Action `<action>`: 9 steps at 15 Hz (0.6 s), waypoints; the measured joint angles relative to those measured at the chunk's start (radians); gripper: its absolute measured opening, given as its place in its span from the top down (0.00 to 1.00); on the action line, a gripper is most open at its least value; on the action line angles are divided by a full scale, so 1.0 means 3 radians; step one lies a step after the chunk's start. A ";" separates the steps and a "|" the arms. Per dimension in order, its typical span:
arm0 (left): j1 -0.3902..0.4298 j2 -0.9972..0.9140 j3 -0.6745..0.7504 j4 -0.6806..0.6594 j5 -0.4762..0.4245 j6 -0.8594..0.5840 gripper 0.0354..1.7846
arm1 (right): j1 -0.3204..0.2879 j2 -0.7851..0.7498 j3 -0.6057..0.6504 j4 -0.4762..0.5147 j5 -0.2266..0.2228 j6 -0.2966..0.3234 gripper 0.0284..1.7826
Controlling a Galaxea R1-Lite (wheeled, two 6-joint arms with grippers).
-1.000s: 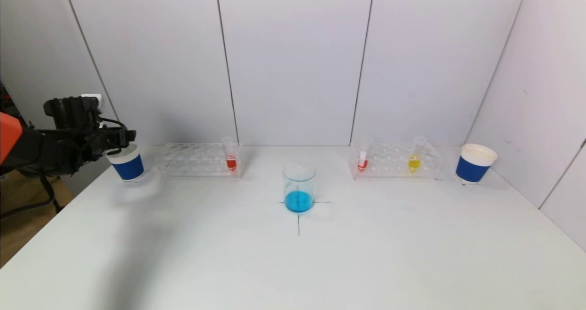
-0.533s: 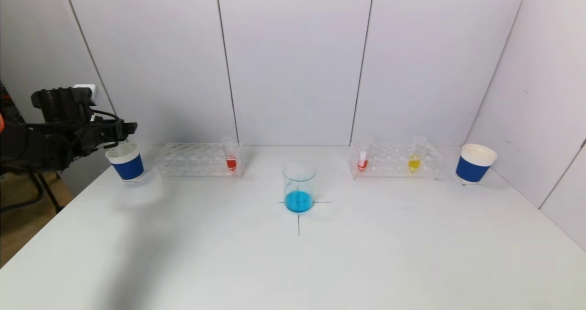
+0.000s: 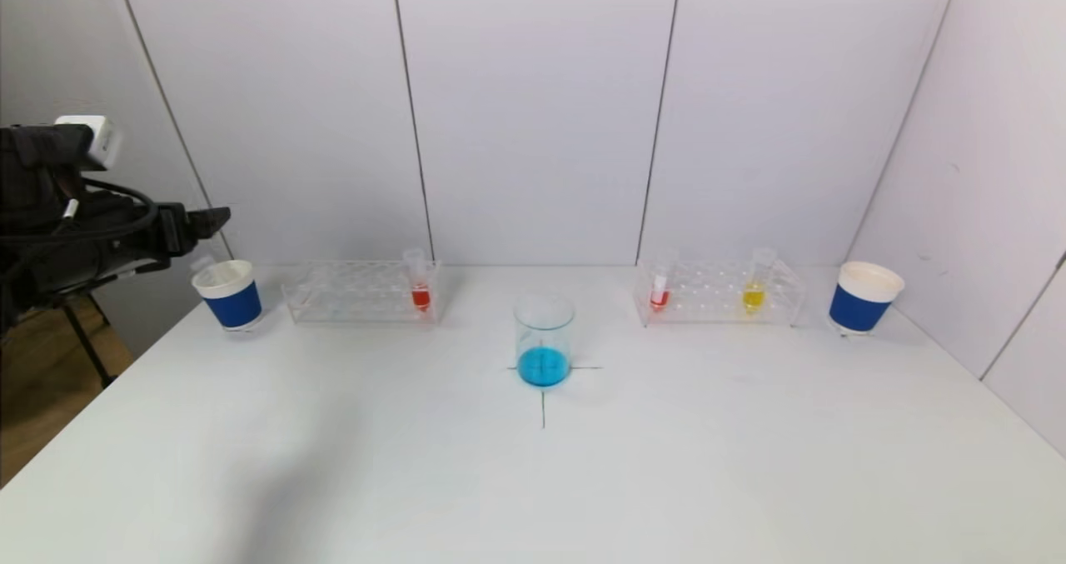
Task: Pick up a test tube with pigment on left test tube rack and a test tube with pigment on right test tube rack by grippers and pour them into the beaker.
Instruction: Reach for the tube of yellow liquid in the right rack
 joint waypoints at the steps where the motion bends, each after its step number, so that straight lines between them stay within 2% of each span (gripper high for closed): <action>1: -0.0011 -0.0274 0.0251 0.0002 -0.0045 -0.0001 0.01 | 0.0000 0.0000 0.0000 0.0000 0.0000 0.0000 0.01; 6: -0.0035 -0.1698 0.1313 0.0197 -0.0348 -0.0056 0.01 | 0.0000 0.0000 0.0000 0.0000 0.0000 0.0000 0.01; 9: -0.0038 -0.2388 0.1594 0.0624 -0.0542 -0.0143 0.01 | 0.0000 0.0000 0.0000 0.0000 0.0000 0.0000 0.01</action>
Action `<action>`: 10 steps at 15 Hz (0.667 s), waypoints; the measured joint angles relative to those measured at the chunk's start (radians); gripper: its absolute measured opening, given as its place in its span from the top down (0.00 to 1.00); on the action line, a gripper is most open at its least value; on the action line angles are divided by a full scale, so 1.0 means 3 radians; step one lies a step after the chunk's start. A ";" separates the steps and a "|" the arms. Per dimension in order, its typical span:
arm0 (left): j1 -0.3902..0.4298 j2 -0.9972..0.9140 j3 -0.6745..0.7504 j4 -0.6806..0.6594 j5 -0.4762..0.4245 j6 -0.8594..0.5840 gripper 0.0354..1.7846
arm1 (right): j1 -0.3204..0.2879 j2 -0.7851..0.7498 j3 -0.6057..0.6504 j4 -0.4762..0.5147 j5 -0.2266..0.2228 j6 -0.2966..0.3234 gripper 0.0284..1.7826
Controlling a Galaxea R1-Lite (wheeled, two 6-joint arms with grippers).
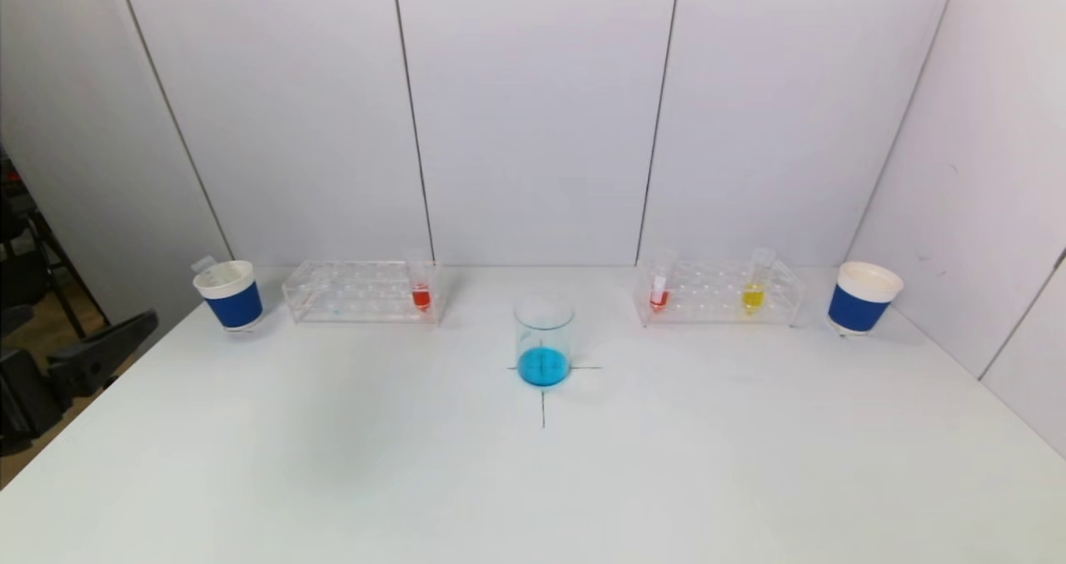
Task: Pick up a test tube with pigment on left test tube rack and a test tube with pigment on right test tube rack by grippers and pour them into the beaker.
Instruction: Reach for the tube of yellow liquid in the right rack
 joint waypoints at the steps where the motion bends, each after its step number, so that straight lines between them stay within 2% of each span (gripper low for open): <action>1: -0.0005 -0.0207 0.0047 0.0182 -0.0025 -0.0011 0.01 | 0.0000 0.0000 0.0000 0.0000 0.0000 0.0000 0.01; 7: -0.0045 -0.1166 0.0089 0.1072 -0.0286 -0.0034 0.01 | 0.0000 0.0000 0.0000 0.0000 0.0000 0.0000 0.01; 10: -0.0045 -0.1475 0.0083 0.1160 -0.0209 -0.0094 0.01 | 0.0000 0.0000 -0.0001 0.0000 0.0000 0.0000 0.01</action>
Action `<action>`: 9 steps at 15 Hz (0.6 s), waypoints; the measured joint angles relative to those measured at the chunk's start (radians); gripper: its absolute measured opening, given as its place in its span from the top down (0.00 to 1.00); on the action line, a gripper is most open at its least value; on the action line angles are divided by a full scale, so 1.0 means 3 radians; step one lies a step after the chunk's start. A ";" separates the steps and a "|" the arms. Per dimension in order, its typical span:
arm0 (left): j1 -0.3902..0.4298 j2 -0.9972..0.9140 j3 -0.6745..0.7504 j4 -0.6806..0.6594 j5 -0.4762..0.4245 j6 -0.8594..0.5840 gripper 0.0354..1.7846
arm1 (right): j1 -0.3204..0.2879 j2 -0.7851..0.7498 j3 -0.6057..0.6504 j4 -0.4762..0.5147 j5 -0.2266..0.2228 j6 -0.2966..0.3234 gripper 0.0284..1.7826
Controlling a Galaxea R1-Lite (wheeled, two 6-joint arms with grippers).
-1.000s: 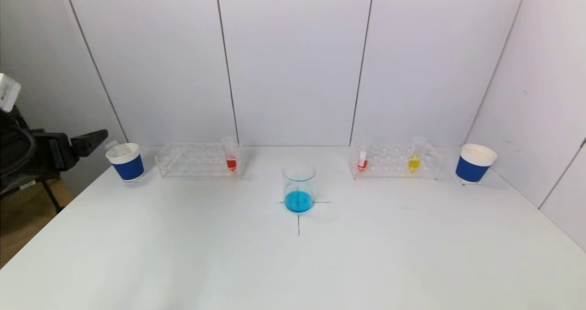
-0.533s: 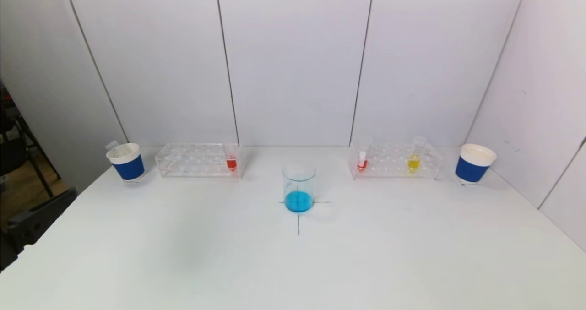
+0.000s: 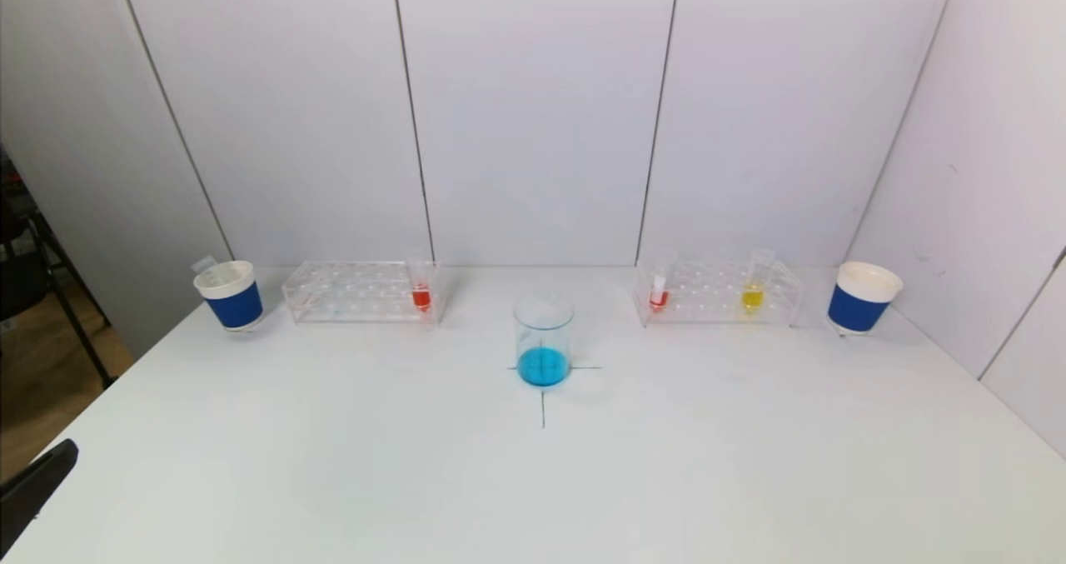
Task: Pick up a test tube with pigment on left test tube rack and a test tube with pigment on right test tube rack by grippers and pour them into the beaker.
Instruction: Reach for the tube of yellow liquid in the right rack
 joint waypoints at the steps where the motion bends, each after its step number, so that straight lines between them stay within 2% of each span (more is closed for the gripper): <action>1: 0.0000 -0.0118 -0.0001 0.0087 0.0032 -0.0016 0.01 | 0.0000 0.0000 0.0000 0.0000 0.0000 -0.0001 0.01; 5: -0.0002 -0.0590 -0.0055 0.0648 0.0074 -0.0121 0.01 | 0.0000 0.0000 0.0000 -0.0001 0.0000 0.0000 0.01; 9: -0.0020 -0.0720 -0.0150 0.0692 0.0196 -0.0144 0.01 | 0.0000 0.0000 0.0001 -0.0001 0.0000 0.0000 0.01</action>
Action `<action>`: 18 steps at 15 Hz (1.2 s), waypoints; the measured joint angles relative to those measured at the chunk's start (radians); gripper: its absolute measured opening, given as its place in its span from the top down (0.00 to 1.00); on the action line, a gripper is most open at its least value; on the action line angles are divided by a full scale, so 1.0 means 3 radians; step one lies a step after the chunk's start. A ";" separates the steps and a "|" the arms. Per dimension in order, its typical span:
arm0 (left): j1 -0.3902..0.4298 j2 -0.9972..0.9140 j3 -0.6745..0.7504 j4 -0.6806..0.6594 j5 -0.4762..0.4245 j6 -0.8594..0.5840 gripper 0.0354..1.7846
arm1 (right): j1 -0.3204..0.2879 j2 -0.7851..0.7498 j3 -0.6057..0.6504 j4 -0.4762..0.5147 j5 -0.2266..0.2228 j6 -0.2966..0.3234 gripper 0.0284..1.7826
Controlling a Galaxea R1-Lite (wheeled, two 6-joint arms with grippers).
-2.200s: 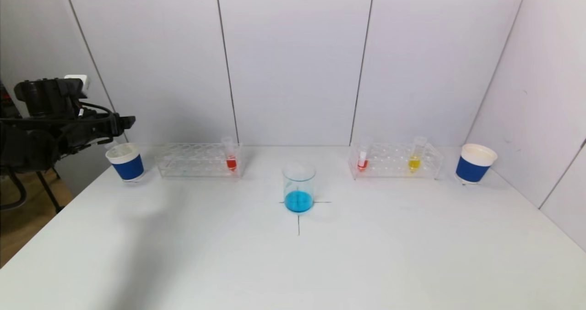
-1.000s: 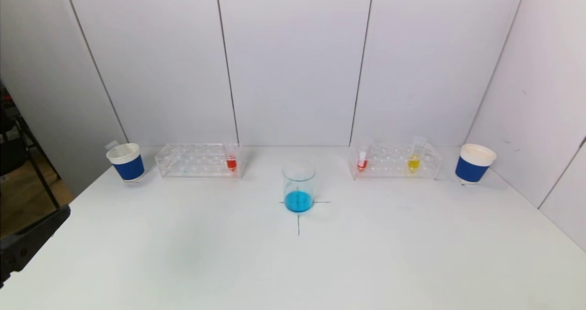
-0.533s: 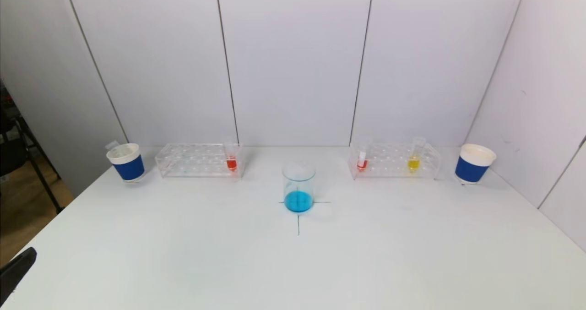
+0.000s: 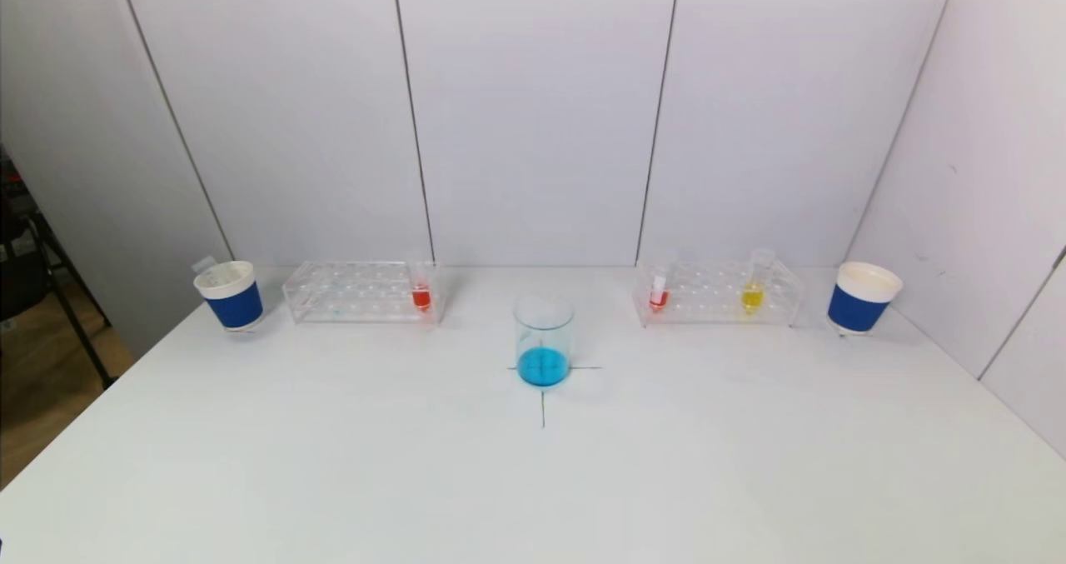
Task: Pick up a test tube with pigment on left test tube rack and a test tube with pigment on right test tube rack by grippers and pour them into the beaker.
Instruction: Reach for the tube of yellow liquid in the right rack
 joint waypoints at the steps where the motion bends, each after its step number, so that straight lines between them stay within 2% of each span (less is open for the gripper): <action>1: -0.0022 -0.0011 -0.0011 0.0003 0.0059 0.0003 0.01 | 0.0000 0.0000 0.0000 0.0001 0.0000 0.0000 0.01; 3: -0.0173 -0.0024 -0.0021 0.0011 0.0177 0.0016 0.01 | 0.0000 0.0000 0.0000 0.0001 0.0000 -0.0001 0.01; 4: -0.0351 -0.0028 -0.0022 0.0026 0.0299 0.0034 0.01 | 0.0000 0.0000 0.0000 0.0001 0.0001 -0.0001 0.01; 6: -0.0691 -0.0026 -0.0013 0.0075 0.0774 0.0074 0.01 | 0.0000 0.0000 -0.0001 0.0000 0.0000 0.0000 0.01; 7: -0.0749 -0.0037 0.0015 0.0098 0.0967 0.0087 0.01 | 0.0000 0.0000 -0.0001 0.0001 0.0000 0.0000 0.01; 8: -0.0754 -0.0070 0.0042 0.0101 0.1025 0.0107 0.01 | 0.0000 0.0000 0.0000 0.0000 -0.0001 -0.0001 0.01; 14: -0.0658 -0.0690 0.0374 0.0431 0.0919 0.0343 0.01 | 0.0000 0.0000 -0.0001 0.0001 0.0000 -0.0001 0.01; 18: -0.0652 -0.0881 0.0770 0.0314 0.0953 0.0325 0.01 | 0.0000 0.0000 -0.0001 0.0000 0.0000 0.0000 0.01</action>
